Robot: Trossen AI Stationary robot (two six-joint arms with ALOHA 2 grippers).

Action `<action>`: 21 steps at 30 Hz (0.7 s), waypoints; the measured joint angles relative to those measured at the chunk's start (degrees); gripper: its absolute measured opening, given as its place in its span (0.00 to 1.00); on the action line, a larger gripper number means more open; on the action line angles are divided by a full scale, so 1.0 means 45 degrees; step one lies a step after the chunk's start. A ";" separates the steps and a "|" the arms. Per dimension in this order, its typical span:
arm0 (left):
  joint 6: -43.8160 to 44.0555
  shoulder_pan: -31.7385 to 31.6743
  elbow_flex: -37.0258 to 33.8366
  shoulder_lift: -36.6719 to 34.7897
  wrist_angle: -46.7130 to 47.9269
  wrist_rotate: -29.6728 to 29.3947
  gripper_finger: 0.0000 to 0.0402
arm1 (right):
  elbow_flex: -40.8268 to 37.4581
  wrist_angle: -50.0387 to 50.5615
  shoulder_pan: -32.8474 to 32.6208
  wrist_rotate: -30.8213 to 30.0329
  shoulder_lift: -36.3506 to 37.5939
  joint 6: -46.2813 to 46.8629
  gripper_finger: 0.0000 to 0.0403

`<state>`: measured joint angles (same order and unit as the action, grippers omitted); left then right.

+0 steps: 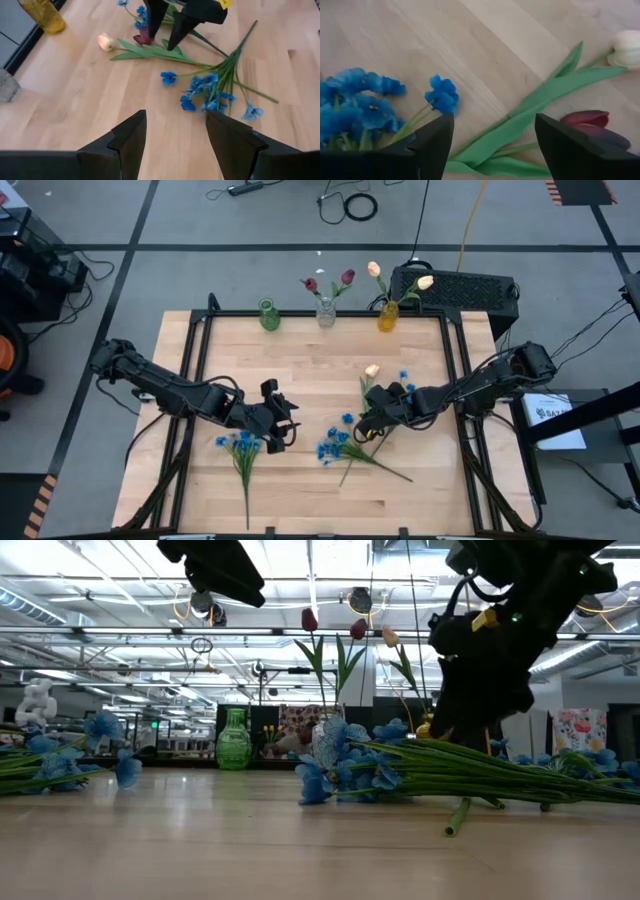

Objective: Sort flowers into vase by color
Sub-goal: Put the center blue flowers into the green flower vase

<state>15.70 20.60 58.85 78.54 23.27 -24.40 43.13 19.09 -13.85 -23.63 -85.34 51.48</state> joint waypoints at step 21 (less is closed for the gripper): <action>0.0019 -0.0005 0.0000 0.0000 -0.0060 -0.0966 0.53 | 0.0000 -0.1644 -0.1468 0.4172 0.0000 -0.4173 0.64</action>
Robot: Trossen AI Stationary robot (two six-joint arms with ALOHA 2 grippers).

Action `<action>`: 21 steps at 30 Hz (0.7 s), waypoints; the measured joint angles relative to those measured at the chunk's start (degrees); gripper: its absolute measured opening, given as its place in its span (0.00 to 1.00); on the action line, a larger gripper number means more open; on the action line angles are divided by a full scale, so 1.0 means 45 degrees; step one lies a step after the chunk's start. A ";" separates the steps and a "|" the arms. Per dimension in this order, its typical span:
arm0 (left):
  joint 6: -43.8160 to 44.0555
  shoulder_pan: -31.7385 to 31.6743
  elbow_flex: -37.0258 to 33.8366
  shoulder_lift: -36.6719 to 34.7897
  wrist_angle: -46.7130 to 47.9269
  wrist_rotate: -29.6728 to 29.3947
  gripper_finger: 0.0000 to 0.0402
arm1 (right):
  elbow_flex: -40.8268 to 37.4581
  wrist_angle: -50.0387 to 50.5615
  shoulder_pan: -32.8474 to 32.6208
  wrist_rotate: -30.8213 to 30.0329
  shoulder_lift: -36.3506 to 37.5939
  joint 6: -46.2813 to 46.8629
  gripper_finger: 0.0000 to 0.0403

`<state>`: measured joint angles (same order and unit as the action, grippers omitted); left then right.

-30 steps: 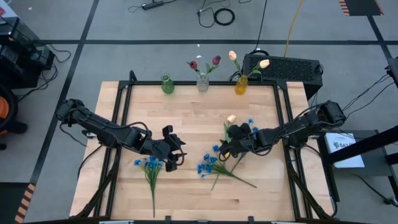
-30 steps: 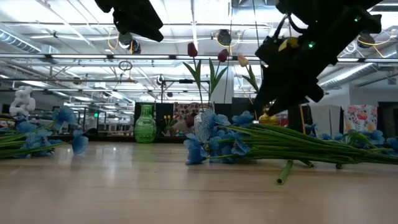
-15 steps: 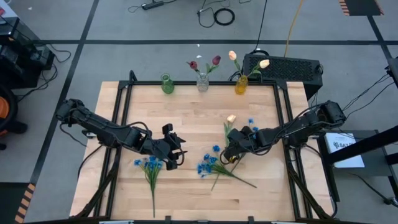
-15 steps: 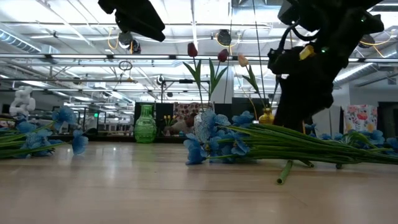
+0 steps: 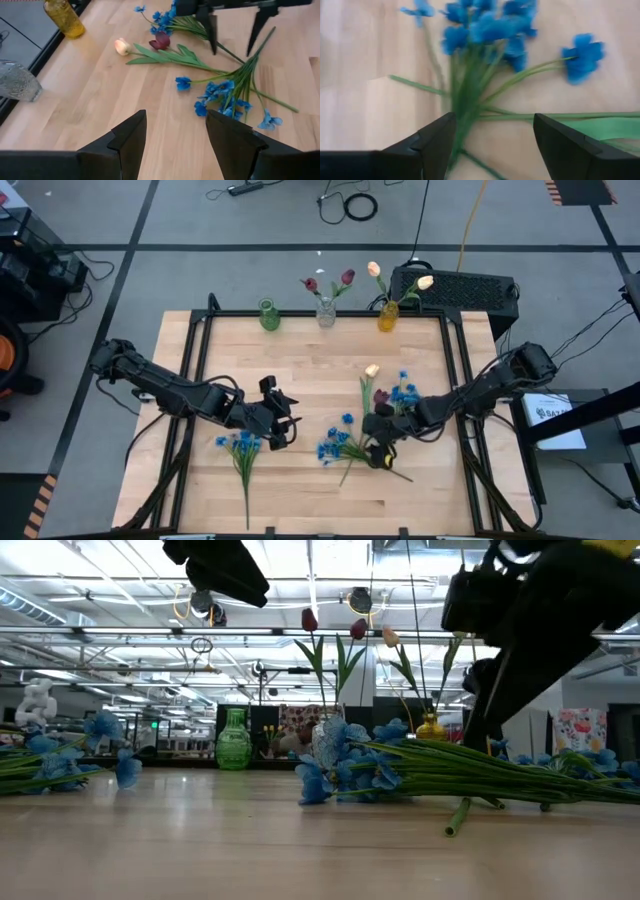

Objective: Sort flowers into vase by color
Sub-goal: Put the center blue flowers into the green flower vase

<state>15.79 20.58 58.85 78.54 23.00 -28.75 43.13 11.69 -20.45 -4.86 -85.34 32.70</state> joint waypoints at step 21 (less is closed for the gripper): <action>-0.0345 -0.0410 0.0000 0.0000 -0.0062 -0.0010 0.53 | 0.1096 -0.0759 -0.0689 -0.0218 -0.2623 -0.0299 0.80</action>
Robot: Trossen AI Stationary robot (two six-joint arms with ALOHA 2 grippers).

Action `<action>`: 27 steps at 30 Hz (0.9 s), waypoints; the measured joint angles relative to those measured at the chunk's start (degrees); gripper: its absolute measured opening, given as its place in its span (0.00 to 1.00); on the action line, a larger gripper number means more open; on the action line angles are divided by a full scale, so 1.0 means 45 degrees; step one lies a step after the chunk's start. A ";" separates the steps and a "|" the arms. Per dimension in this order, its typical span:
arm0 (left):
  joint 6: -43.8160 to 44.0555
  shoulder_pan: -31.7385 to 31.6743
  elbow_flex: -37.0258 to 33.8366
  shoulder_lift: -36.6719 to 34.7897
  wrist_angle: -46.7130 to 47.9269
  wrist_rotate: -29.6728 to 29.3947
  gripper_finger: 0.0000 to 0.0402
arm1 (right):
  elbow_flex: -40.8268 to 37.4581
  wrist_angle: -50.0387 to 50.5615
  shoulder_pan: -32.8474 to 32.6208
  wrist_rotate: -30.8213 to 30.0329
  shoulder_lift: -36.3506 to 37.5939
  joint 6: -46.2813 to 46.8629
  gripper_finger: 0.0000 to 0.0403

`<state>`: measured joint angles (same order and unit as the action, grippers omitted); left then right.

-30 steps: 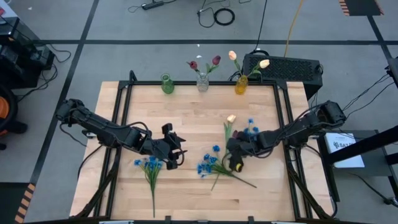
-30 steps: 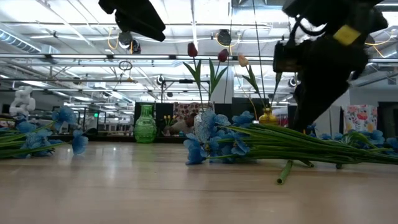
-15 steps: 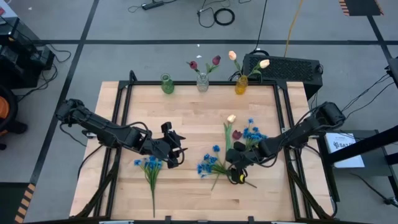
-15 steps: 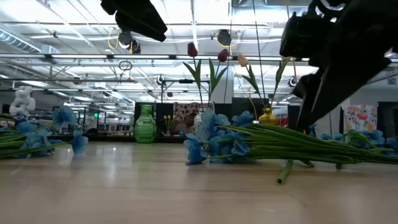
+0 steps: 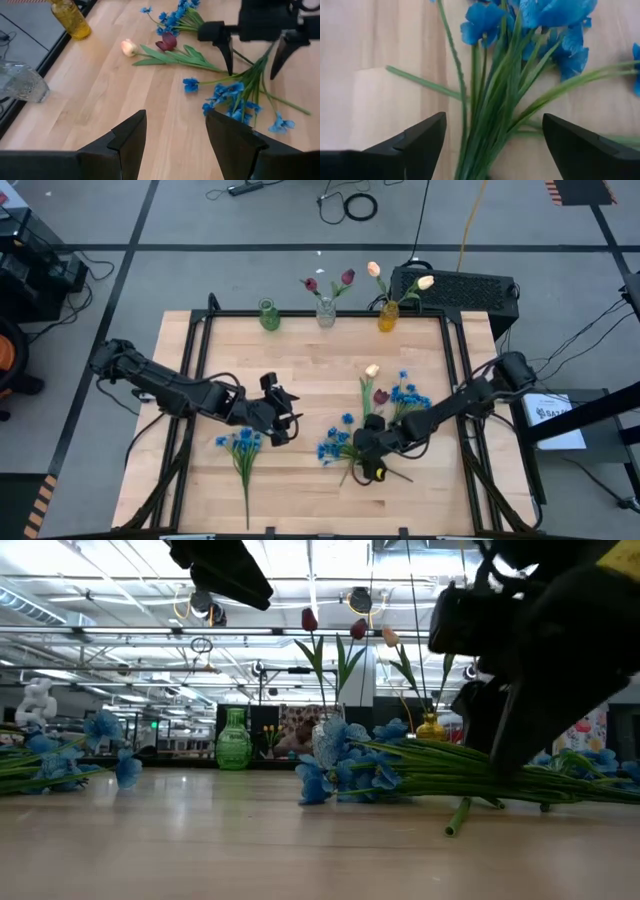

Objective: Sort flowers into vase by color
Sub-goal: Put the center blue flowers into the green flower vase

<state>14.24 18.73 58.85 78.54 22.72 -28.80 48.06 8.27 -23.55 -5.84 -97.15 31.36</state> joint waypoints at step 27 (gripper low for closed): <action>0.0313 -0.0134 0.0000 0.0000 0.0037 0.0005 0.53 | 0.2266 0.2996 0.0185 -0.0006 -0.0893 -0.0430 0.33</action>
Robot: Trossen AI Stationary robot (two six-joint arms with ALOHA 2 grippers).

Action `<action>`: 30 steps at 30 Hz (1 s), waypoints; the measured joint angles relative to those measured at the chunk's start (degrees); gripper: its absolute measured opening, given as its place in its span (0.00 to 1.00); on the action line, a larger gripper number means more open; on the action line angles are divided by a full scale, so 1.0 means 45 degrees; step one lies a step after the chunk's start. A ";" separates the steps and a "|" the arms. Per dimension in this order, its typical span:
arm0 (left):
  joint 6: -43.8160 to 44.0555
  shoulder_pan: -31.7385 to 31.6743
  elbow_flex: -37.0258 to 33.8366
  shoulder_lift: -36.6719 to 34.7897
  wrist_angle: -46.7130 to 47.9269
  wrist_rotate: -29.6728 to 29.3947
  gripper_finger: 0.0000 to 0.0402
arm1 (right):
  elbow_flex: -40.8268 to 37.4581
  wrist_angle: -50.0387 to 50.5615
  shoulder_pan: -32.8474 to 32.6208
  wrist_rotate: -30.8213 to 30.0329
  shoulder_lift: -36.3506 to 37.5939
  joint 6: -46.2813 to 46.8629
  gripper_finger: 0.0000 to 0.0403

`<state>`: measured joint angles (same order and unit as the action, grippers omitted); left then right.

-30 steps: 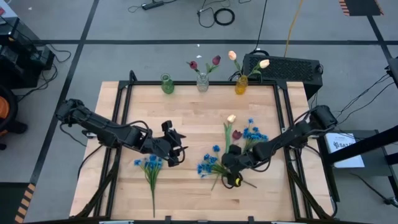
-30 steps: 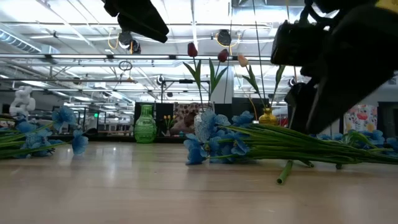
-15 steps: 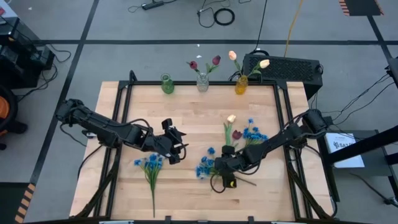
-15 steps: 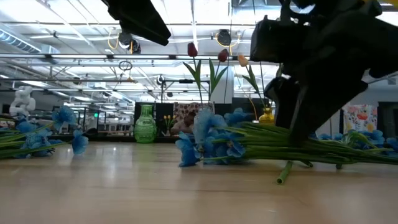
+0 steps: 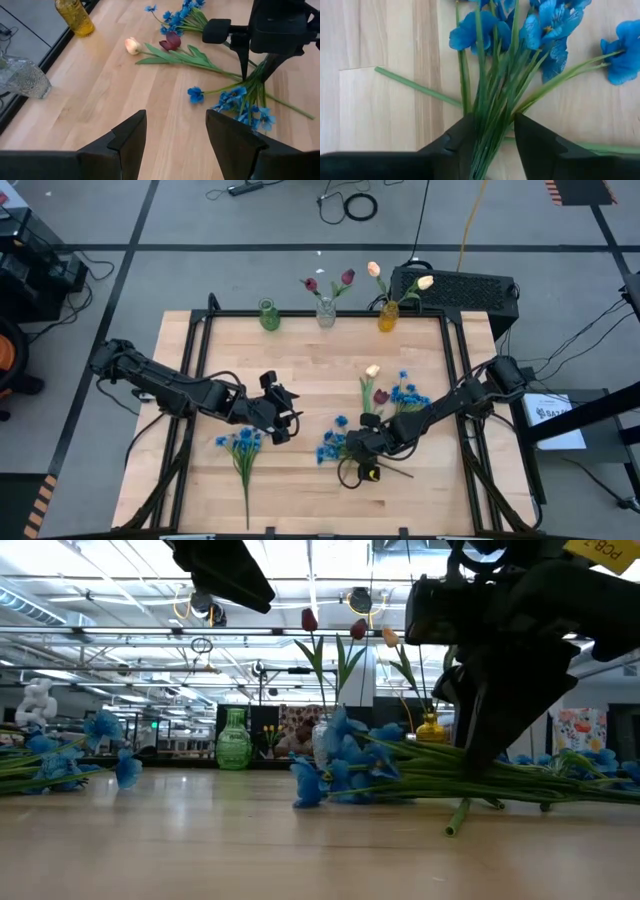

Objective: Sort flowers into vase by color
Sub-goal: Put the center blue flowers into the green flower vase

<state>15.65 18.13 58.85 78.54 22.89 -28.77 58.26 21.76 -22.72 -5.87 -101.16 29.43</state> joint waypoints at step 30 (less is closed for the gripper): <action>0.0358 0.0000 0.0000 0.0019 0.0084 0.0000 0.53 | 0.0353 -0.0067 0.0622 0.0335 -0.0821 -0.1492 0.19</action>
<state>17.26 18.13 58.85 78.63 23.27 -28.77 59.85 21.45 -19.92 -4.36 -104.86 22.71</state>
